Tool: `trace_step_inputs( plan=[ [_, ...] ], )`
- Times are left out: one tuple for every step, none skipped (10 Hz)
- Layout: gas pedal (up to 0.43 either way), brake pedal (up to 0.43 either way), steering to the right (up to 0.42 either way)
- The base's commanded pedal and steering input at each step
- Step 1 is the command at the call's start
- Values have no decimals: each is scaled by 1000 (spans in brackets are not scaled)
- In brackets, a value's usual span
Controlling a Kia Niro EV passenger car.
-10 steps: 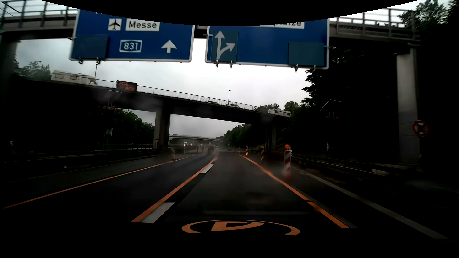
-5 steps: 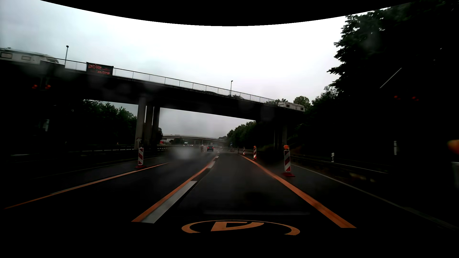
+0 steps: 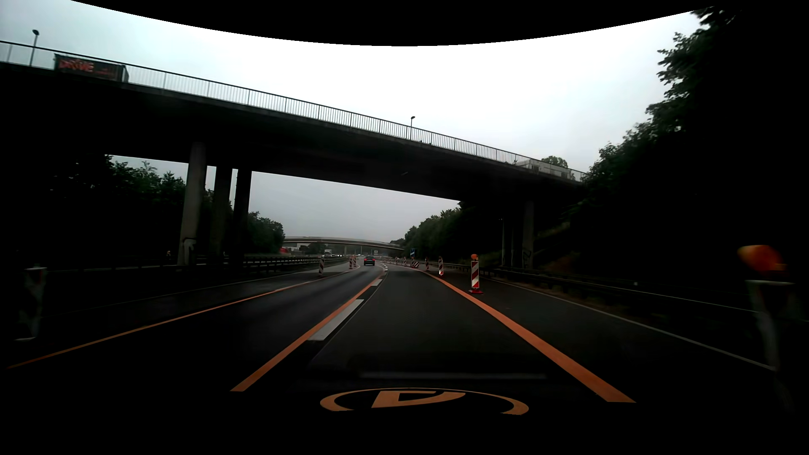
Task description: Follow the waypoints while adhering to traffic rules and regulations
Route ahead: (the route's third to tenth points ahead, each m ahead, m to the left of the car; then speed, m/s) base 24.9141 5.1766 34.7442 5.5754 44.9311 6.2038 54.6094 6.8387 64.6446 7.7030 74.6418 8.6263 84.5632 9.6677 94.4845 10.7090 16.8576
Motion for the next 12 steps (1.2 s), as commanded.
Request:
trace_step_inputs(
  plan=[
    [39, 0, -9],
    [39, 0, -9],
    [39, 0, -9],
    [39, 0, -9],
    [39, 0, -9],
    [39, 0, -9],
    [39, 0, -9],
    [39, 0, -9],
    [39, 0, -8],
    [47, 0, -9],
    [59, 0, -9],
    [59, 0, -9]
  ],
)
